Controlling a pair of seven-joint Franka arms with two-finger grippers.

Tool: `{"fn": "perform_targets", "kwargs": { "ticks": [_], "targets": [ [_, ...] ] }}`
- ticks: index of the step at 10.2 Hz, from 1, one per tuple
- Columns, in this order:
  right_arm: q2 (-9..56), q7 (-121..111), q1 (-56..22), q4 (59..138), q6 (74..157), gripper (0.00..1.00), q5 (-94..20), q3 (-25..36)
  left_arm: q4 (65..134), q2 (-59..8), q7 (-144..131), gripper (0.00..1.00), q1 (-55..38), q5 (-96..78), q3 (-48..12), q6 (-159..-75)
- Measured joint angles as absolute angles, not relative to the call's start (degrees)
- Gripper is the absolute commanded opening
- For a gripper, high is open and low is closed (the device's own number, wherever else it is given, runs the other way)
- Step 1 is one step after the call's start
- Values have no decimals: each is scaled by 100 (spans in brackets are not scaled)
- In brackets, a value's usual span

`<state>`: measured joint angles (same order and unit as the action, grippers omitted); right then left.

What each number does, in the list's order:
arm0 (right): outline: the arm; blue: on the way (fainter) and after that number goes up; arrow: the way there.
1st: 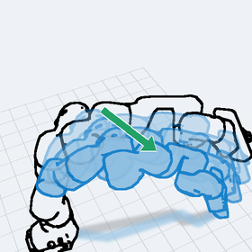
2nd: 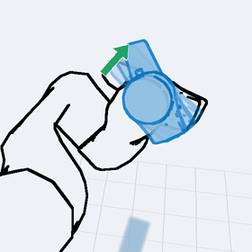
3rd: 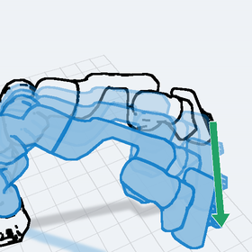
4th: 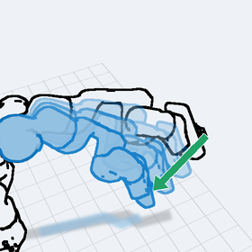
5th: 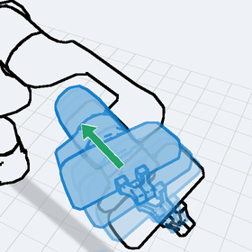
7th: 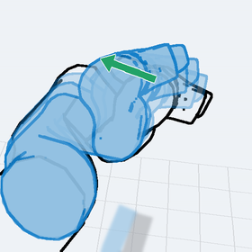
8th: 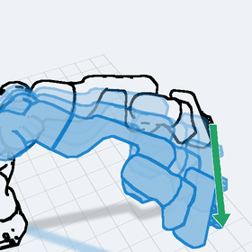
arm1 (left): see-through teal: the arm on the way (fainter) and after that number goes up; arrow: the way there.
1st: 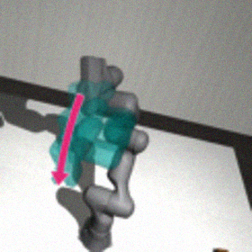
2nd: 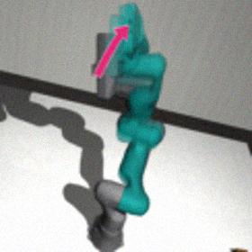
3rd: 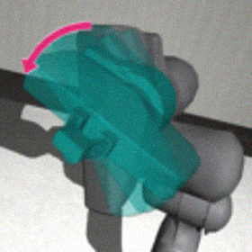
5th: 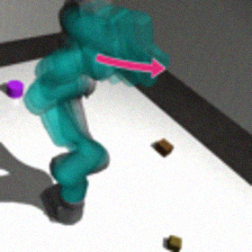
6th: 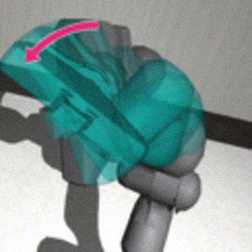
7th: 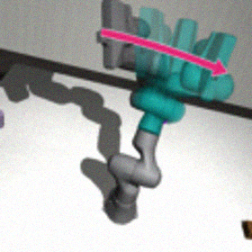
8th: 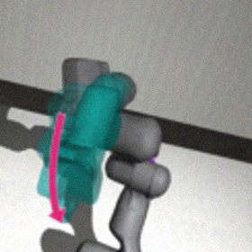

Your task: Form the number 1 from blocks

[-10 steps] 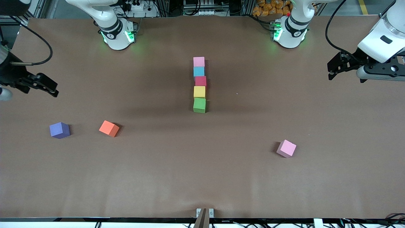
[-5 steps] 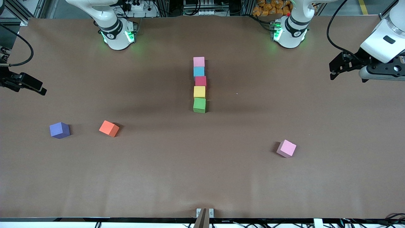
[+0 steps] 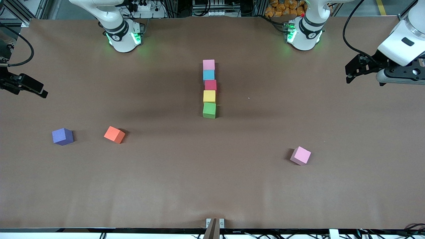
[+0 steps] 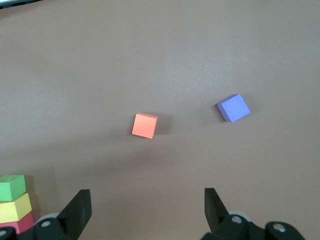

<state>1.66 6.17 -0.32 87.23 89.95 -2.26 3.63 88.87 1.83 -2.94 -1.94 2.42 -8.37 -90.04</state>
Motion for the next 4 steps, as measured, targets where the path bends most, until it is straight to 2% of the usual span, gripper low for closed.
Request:
{"fn": "perform_targets", "kwargs": {
  "ticks": [4],
  "targets": [
    [166,616,-32,8731,9037,100,-223,362,8887,183,-294,100,-194,242,-839,-8999]
  ]
}}
